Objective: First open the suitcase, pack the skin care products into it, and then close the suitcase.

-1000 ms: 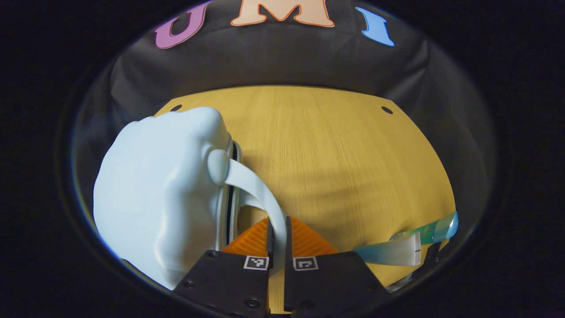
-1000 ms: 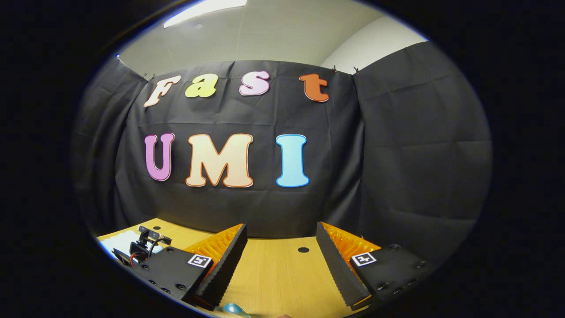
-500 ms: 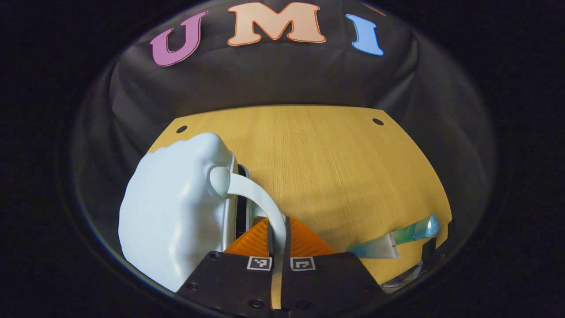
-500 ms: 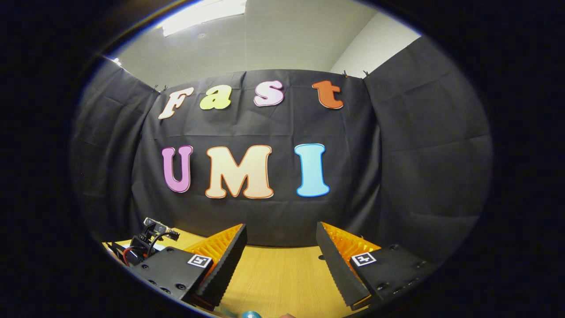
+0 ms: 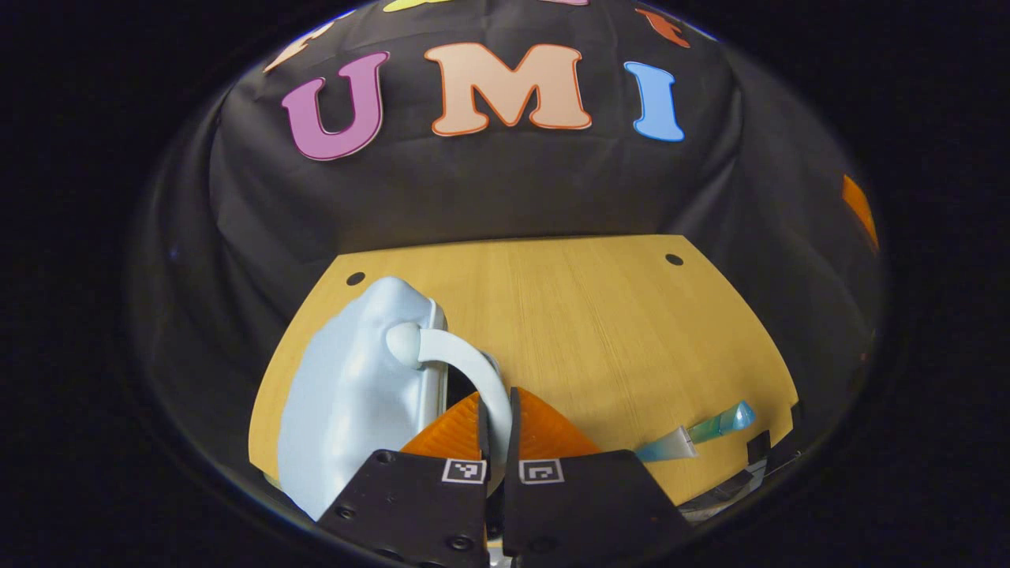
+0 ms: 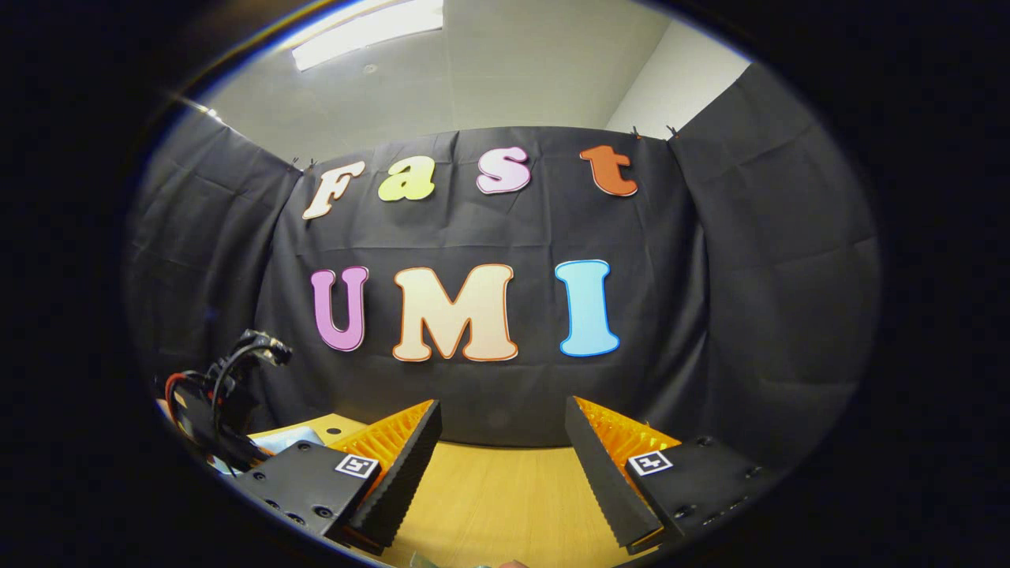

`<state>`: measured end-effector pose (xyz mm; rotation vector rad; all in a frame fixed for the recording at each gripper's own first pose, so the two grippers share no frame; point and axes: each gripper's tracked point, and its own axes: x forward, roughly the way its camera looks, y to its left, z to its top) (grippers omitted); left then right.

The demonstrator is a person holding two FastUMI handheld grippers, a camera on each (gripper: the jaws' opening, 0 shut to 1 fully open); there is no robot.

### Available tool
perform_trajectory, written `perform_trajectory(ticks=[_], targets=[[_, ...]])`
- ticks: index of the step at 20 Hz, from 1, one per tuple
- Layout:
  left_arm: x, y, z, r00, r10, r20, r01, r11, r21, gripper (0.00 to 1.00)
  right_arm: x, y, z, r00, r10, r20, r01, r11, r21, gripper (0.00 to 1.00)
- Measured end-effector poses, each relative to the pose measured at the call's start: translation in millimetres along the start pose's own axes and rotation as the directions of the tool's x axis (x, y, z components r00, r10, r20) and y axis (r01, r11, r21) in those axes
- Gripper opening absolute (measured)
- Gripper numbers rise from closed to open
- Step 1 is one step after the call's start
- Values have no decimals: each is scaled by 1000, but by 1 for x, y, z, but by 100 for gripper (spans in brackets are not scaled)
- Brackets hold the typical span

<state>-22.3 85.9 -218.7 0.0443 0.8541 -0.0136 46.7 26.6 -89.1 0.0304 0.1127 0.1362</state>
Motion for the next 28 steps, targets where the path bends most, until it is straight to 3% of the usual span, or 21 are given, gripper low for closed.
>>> perform_trajectory(ticks=[8, 18, 28], targets=[[-33, 71, 37, 995, 65, 81, -65, 998, 1, 1, 4, 26, 3, 1000, 12, 11, -12, 1000, -2, 100], [-63, 205, 55, 958, 237, 164, -241, 971, 1, 1, 9, 62, -1, 1000, -19, 16, 19, 1000, 12, 99], [-57, 313, 39, 946, 292, 144, -283, 956, -77, 1, 26, 101, -6, 997, -70, 24, 70, 997, -15, 100]])
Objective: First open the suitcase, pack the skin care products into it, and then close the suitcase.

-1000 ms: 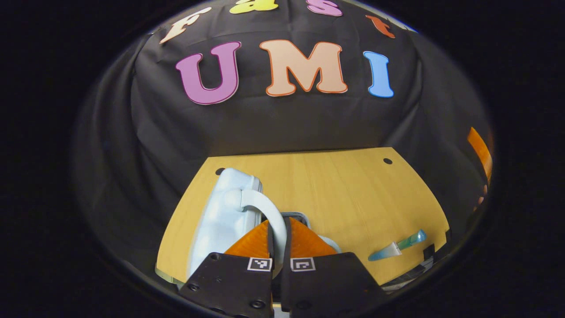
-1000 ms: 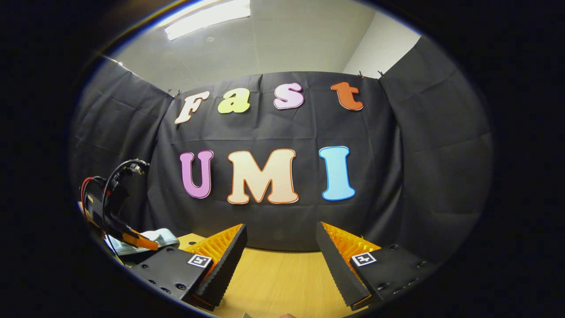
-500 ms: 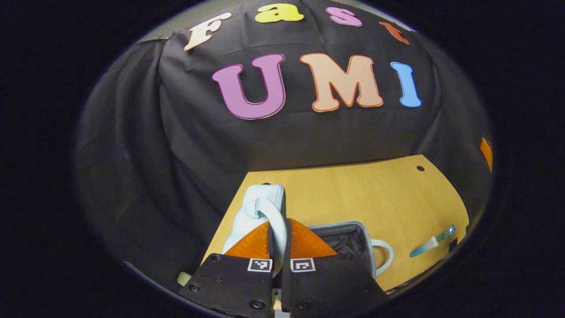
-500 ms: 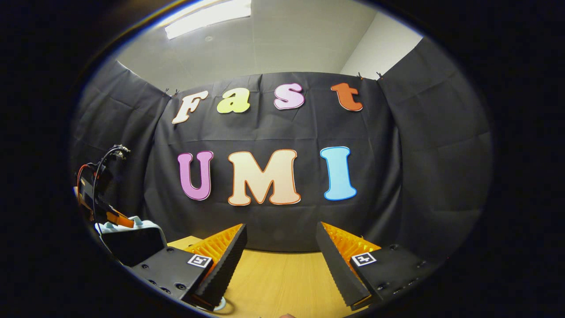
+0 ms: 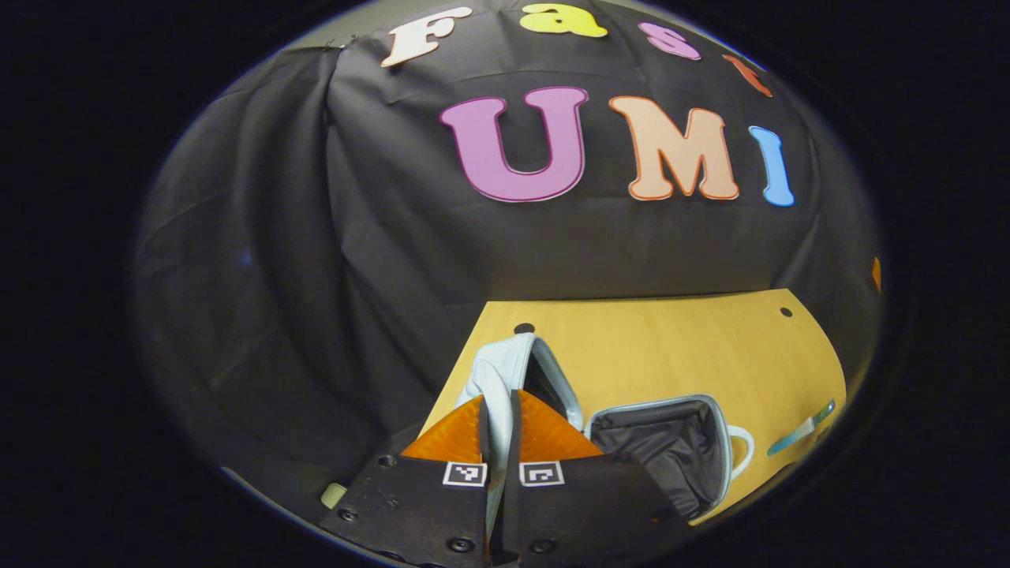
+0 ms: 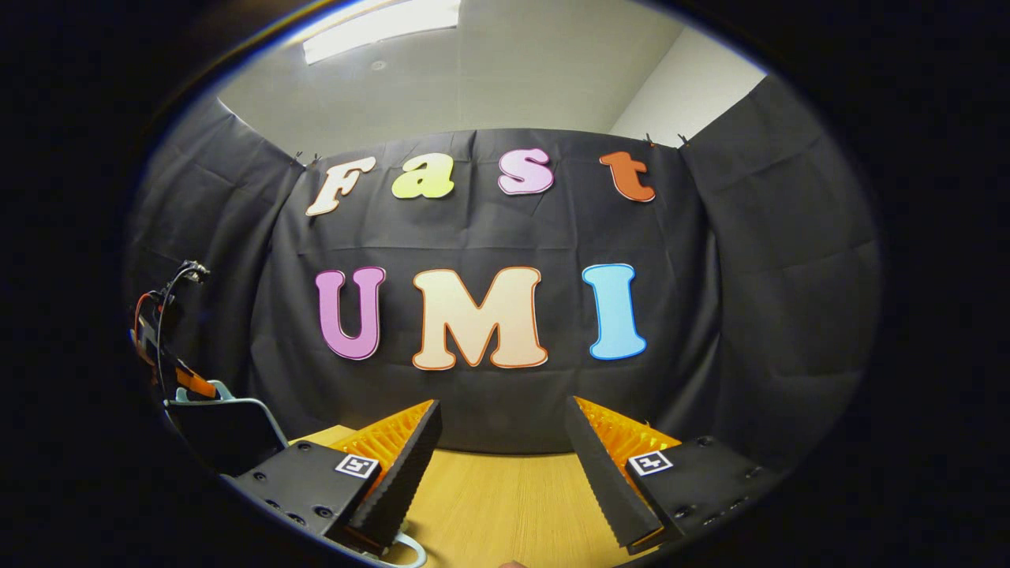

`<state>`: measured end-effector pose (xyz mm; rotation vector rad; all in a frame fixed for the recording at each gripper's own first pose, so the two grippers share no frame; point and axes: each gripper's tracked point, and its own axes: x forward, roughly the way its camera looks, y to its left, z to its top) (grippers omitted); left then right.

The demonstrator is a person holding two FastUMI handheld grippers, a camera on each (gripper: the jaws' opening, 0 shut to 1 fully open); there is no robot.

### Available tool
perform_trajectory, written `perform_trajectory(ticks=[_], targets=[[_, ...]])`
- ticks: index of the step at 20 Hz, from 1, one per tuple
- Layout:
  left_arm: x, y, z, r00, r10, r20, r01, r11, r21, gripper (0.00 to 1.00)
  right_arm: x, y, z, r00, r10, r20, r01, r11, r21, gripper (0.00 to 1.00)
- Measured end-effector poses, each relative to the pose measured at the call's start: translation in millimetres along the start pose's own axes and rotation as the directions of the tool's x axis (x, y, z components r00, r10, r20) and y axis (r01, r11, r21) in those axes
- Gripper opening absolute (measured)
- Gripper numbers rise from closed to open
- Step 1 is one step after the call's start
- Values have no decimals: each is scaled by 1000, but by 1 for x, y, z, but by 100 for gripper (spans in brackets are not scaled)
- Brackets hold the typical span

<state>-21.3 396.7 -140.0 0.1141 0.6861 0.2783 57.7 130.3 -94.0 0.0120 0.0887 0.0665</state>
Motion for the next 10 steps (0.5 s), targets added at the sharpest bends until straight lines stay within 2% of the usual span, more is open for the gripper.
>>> perform_trajectory(ticks=[4, 10], targets=[[21, 49, -13, 998, 68, -15, -68, 997, -26, 0, 3, 7, -1, 1000, -29, 4, 30, 999, -34, 98], [52, 94, -65, 991, 64, -116, -82, 985, -151, 0, 9, 24, -3, 999, -30, -11, 29, 997, -76, 99]])
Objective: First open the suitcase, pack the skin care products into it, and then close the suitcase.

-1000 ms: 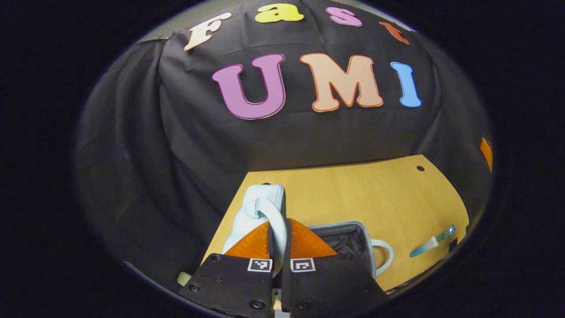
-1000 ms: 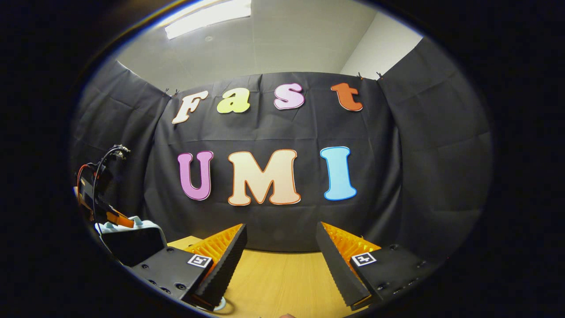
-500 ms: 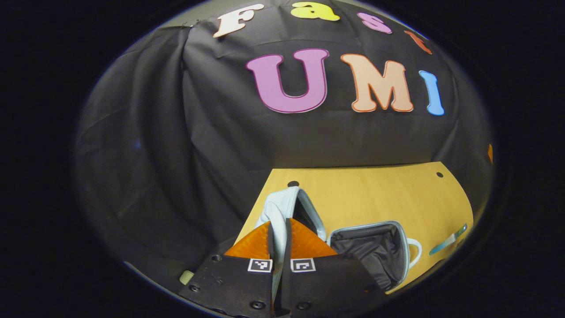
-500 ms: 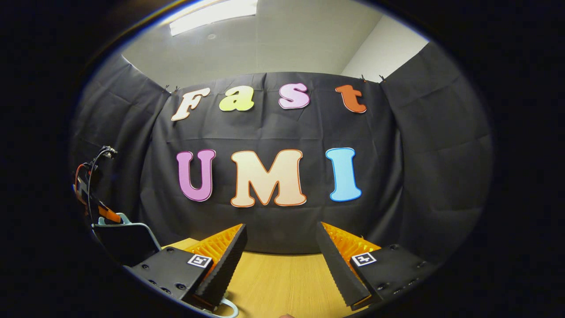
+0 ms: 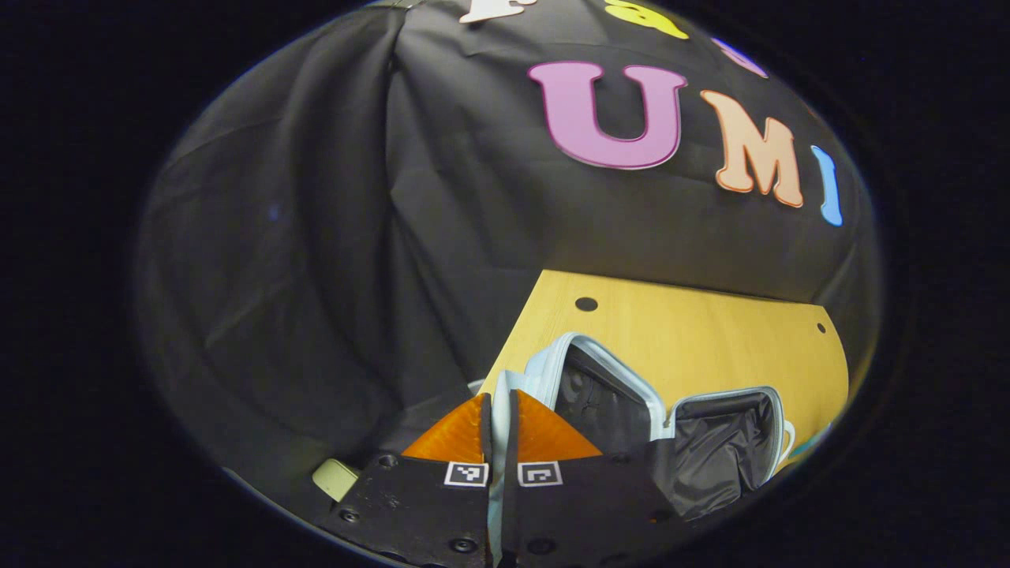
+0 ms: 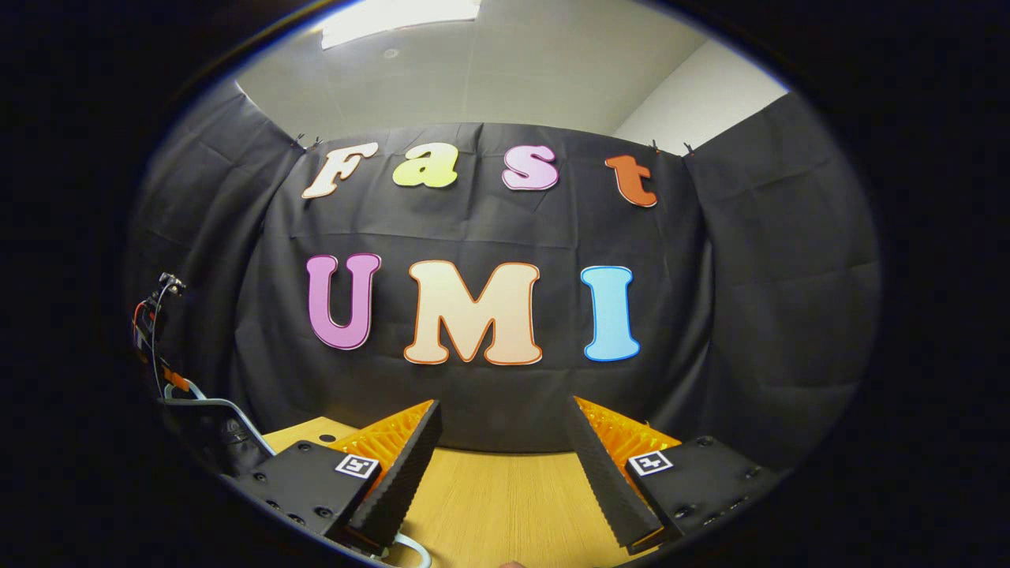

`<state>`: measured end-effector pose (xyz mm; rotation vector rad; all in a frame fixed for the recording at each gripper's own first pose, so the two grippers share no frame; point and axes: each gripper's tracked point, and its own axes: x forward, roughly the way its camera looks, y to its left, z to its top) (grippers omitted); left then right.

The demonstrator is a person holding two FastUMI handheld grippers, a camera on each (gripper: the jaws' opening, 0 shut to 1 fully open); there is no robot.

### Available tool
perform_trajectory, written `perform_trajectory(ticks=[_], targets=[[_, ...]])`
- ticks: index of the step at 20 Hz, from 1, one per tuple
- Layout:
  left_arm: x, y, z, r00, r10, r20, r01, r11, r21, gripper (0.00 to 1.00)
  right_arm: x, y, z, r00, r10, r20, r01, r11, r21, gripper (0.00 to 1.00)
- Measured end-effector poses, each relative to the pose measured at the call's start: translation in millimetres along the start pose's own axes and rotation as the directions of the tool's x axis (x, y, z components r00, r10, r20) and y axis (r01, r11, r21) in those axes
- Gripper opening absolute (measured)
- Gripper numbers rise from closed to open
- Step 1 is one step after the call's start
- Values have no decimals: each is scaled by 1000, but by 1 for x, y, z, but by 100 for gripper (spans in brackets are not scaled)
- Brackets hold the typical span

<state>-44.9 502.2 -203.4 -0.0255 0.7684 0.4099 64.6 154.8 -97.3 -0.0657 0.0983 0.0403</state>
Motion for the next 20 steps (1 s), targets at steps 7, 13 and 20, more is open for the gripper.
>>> perform_trajectory(ticks=[7, 13, 20], targets=[[40, 28, -60, 993, -9, -115, -3, 995, -101, 0, 3, 27, -3, 999, 34, -7, -35, 998, -55, 99], [68, 43, -108, 981, 4, -195, -36, 987, -156, 0, 10, 37, -12, 998, 45, -34, -48, 996, -72, 99], [91, 61, -137, 978, 83, -190, -129, 961, -245, 22, 15, 36, -18, 997, 61, -53, -65, 995, -71, 99]])
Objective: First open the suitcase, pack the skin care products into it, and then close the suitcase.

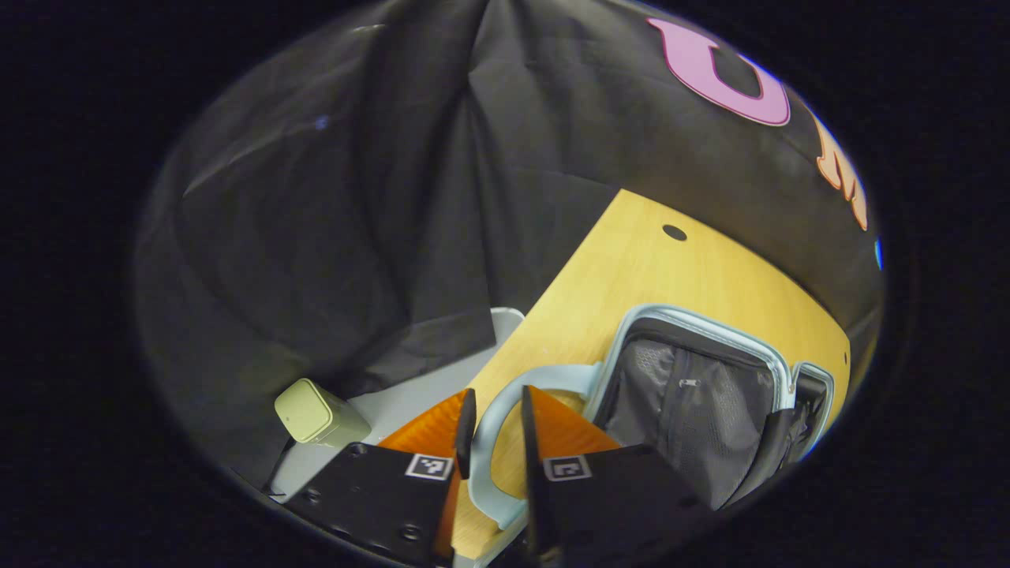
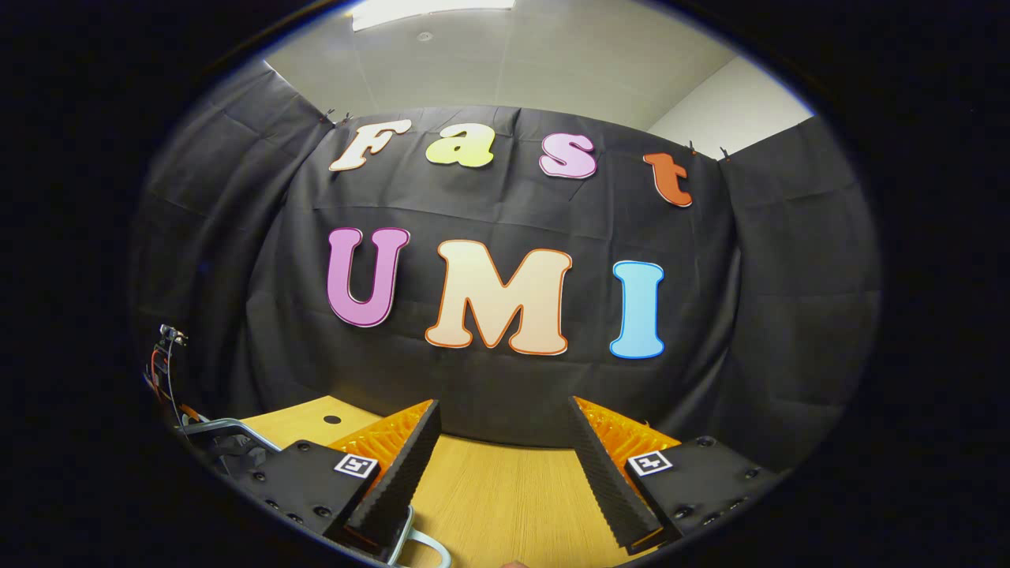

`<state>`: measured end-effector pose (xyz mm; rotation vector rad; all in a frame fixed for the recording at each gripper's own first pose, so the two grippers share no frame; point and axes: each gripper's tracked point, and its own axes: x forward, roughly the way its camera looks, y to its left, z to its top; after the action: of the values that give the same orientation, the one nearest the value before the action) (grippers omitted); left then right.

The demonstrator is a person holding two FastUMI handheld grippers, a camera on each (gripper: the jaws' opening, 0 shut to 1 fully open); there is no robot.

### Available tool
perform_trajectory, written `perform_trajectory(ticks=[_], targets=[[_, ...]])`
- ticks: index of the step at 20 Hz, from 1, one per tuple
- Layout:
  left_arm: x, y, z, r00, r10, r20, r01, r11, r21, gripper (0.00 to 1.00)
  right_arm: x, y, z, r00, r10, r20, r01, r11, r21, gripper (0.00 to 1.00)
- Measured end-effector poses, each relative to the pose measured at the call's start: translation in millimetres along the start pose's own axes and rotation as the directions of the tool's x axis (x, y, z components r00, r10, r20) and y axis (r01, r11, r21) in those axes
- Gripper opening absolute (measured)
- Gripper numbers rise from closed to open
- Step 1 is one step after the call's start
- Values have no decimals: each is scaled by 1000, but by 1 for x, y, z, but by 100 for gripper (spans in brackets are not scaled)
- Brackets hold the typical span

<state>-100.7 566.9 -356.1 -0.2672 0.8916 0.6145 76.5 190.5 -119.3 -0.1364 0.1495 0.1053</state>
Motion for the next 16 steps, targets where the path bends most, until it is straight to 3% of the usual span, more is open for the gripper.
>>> perform_trajectory(ticks=[3, 6, 9, 16], targets=[[-14, -3, 23, 991, 14, 135, -7, 999, -52, 92, -1, -11, 5, 1000, 1, 14, -1, 1000, -2, 99], [-54, -14, 56, 957, 39, 286, -31, 999, -35, 92, -4, -27, 9, 1000, 0, 25, -1, 1000, 22, 99], [-93, -35, 81, 920, 40, 390, -61, 997, 39, 96, -5, -41, 13, 999, 6, 36, -8, 999, 48, 99], [-182, -141, 104, 852, -123, 508, 48, 986, 159, 94, -13, -76, 17, 998, 25, 54, -30, 995, 90, 99]])
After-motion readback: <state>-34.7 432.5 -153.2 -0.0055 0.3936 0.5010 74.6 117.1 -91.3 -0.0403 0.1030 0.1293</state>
